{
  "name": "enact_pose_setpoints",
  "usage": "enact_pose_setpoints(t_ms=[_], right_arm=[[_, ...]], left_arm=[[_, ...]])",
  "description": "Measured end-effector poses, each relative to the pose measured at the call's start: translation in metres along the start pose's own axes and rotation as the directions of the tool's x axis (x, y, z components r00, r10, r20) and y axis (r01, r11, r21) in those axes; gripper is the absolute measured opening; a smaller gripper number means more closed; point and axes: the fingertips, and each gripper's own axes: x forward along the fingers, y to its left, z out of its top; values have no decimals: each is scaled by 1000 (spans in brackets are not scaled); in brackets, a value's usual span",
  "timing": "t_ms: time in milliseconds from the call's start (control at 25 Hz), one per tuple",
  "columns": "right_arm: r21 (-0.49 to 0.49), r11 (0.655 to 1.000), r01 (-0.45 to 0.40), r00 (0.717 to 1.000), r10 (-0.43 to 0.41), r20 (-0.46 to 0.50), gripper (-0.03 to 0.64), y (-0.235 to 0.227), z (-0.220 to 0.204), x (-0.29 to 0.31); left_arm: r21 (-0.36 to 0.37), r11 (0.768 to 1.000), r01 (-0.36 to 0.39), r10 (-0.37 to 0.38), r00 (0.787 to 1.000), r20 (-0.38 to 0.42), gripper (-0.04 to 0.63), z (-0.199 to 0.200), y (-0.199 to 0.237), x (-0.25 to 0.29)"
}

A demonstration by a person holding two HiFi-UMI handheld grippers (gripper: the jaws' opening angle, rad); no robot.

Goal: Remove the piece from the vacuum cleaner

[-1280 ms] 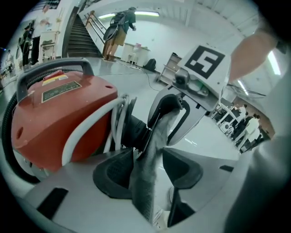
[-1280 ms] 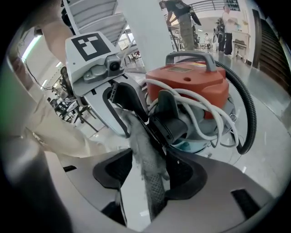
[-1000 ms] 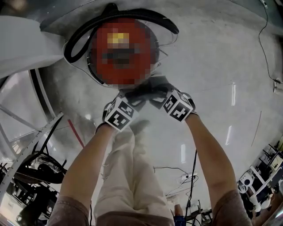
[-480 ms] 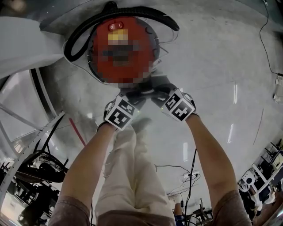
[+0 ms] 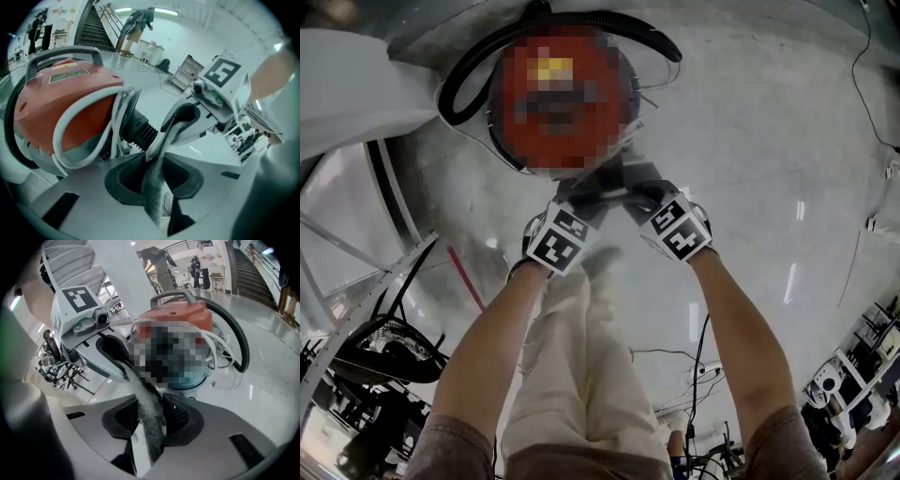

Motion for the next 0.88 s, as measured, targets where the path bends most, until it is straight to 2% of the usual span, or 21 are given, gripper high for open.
enact_pose_setpoints(t_ms=[120,560,720,880], right_arm=[[20,999,31,999,-31,11,98,1,-2,-2],[69,994,89,994,-93,57,75,11,2,-6],[28,998,64,998,-64,16,60,27,-17,-7],[16,999,45,999,-45,1,57,38,-34,-6]], left_arm=[[-4,1000,-5,5,1000,19,87,2,-2,-2],[-13,1000,-22,21,1000,-10,81,-9,-4,-4],[15,1000,27,-26,998,-53,73,-27,-24,-3],[1,999,49,-49,997,-53,72,-42,-39,1]])
